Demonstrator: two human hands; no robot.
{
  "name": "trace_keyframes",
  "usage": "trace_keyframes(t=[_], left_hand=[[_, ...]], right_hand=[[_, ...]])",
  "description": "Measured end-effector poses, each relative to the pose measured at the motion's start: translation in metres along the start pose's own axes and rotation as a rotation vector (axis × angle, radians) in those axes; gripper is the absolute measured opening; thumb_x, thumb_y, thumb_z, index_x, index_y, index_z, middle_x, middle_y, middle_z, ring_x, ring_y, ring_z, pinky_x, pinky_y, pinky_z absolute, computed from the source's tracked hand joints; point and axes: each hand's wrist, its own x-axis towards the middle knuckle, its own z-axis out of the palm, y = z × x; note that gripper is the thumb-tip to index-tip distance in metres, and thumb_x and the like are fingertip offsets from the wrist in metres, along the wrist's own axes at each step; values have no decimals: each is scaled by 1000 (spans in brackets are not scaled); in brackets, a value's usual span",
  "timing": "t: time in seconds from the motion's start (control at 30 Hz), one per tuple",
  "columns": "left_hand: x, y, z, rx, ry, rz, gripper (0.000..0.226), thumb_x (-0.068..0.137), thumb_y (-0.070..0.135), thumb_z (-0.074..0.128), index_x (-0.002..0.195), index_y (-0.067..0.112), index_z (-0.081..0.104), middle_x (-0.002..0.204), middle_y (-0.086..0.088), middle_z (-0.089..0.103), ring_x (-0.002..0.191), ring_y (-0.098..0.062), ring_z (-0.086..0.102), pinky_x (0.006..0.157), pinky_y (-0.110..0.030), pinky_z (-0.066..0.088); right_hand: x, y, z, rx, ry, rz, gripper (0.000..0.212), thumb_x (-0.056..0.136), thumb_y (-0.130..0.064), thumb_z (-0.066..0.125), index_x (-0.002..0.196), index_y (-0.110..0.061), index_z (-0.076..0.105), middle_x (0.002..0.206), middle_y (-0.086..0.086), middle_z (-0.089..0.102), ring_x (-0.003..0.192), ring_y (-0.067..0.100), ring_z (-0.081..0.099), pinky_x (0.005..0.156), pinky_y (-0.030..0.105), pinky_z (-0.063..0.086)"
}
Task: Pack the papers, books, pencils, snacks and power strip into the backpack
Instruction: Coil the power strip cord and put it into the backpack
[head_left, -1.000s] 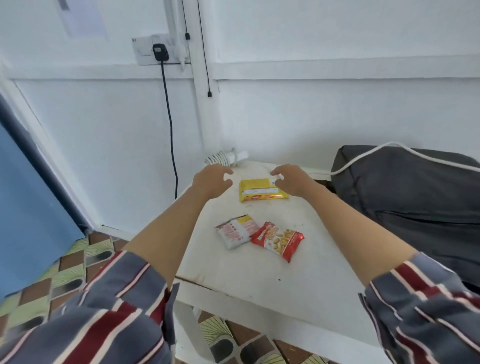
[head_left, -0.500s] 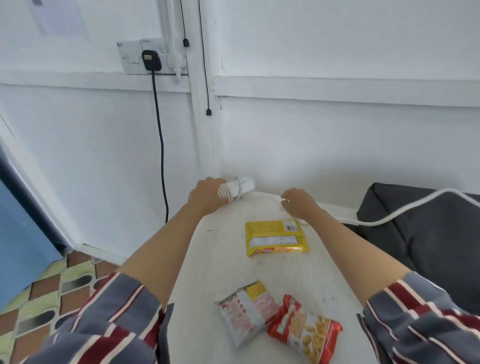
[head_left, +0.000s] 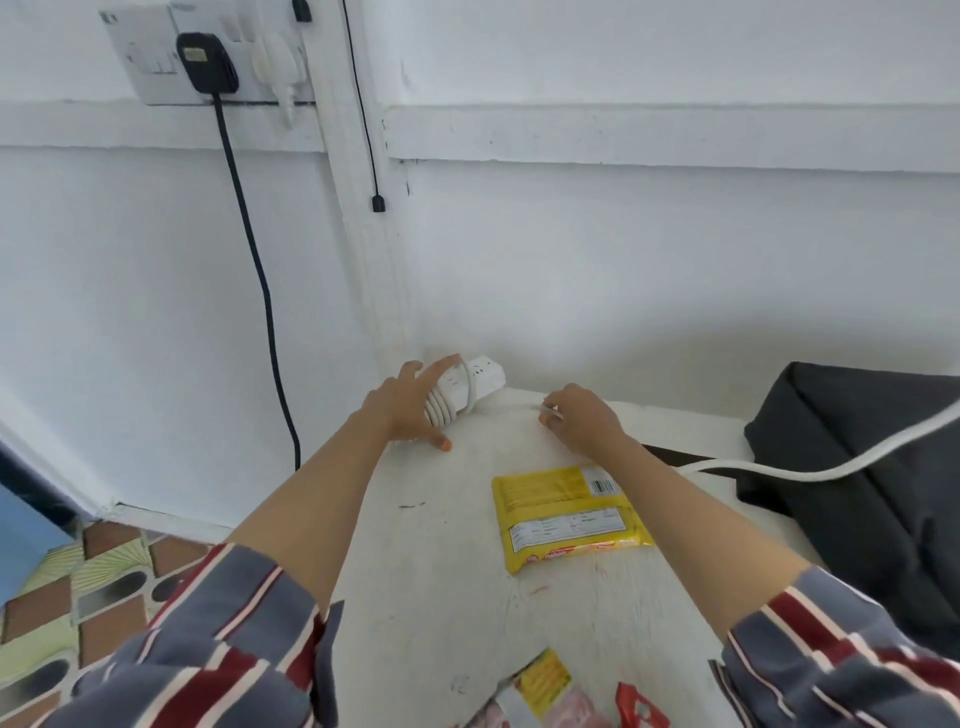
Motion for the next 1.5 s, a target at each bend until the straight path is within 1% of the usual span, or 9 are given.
trace_keyframes(t=[0.2,0.37,0.53,0.63,0.73,0.87,1.0,1.2,1.5], left_hand=[[6,-5,-1,44,-10,106,118,64,43,80,138,58,-11,156,-4,5,130,-34,40,100,-45,39],[10,-8,3,40,8,139,103,70,42,75,141,54,1,152,-4,17,126,-31,44,97,-42,42],[5,-9,12,-91,128,120,78,68,34,75,130,37,27,128,-4,38,96,-27,55,79,-35,46],[0,-9,16,-80,164,91,72,67,38,75,123,32,31,125,-5,38,96,-26,52,80,-36,45],[-2,-10,17,-68,114,66,77,63,43,78,123,34,30,122,-4,38,105,-26,45,87,-40,44],[-5,-12,13,-80,22,54,74,66,36,77,122,38,27,107,-5,44,94,-27,49,80,-37,44],[-15,-5,18,-277,130,81,65,69,34,74,120,35,34,97,-7,51,86,-26,55,70,-31,42],[-30,26,-15,-373,386,89,59,70,38,70,117,38,35,90,-5,50,79,-25,52,68,-31,38],[-47,63,-45,-328,451,81,62,71,39,67,123,39,34,96,-7,47,86,-31,53,70,-33,38]], right_hand=[[0,2,4,16,38,-8,27,96,-24,47,110,-9,66,106,14,55,100,28,54,70,28,37],[-5,-2,3,7,24,-28,26,97,-24,46,108,-9,65,93,8,48,94,26,52,69,28,35],[-12,-3,2,163,17,-63,30,96,-12,46,68,-13,54,68,0,48,65,18,42,56,27,29],[-16,-3,-2,205,35,-67,22,97,-11,45,92,2,62,79,14,58,69,21,46,59,29,32],[-19,0,-13,164,75,-63,21,96,-16,45,102,-4,63,85,8,58,77,22,50,65,27,35],[-29,1,-24,111,87,-88,30,97,-33,45,105,-12,64,103,0,65,97,17,57,74,27,40],[-42,-6,-27,61,90,-126,31,97,-32,45,99,-10,66,89,5,67,85,23,61,71,32,48],[-66,-22,-50,93,108,-212,29,96,-28,48,85,-8,65,56,-7,45,60,20,48,58,27,37],[-114,-49,-99,76,250,-353,32,91,-27,56,74,-2,68,51,3,44,53,21,40,56,27,30]])
